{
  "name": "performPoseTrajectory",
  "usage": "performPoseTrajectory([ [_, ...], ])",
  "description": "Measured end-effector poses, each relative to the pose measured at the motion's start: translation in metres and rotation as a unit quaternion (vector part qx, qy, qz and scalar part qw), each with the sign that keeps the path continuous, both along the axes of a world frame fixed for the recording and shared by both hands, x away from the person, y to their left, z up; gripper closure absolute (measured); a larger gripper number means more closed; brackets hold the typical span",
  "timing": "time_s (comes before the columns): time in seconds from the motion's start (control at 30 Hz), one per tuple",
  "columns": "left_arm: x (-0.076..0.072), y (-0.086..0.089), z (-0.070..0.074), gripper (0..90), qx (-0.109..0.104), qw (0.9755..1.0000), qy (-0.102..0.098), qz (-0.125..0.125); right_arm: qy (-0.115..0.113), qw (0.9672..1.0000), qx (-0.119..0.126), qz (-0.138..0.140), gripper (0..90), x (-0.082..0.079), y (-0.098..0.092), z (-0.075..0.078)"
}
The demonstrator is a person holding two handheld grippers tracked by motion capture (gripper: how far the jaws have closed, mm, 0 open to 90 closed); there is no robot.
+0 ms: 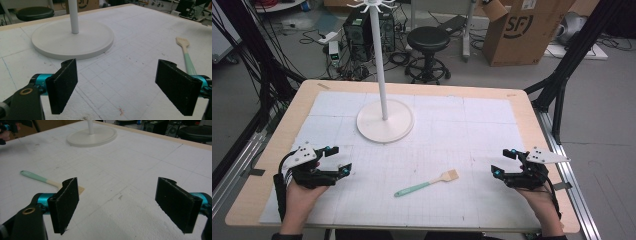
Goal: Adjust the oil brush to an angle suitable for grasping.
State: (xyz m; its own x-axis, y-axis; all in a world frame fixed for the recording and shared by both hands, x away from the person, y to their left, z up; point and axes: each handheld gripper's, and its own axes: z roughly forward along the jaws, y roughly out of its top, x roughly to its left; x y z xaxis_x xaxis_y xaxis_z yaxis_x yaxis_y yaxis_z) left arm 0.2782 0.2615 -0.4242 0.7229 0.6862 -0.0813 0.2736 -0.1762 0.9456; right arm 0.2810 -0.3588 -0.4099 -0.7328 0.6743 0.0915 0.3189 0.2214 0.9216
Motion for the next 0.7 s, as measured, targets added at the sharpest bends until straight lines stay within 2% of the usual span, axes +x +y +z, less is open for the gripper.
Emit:
performPoseTrajectory([
  [0.53, -0.0013, -0.0014, 0.0000, 18.7, 0.005, 1.0000, 0.000, -0.002, -0.006, 1.0000, 0.002, 0.000, 18.5, 0.0004, -0.0013, 0.0001],
  [0.7, -0.0009, -0.0016, -0.0003, 18.7, 0.006, 1.0000, 0.002, -0.002, -0.005, 0.9999, 0.002, 0.010, 22.8, -0.0003, 0.0004, 0.0008],
])
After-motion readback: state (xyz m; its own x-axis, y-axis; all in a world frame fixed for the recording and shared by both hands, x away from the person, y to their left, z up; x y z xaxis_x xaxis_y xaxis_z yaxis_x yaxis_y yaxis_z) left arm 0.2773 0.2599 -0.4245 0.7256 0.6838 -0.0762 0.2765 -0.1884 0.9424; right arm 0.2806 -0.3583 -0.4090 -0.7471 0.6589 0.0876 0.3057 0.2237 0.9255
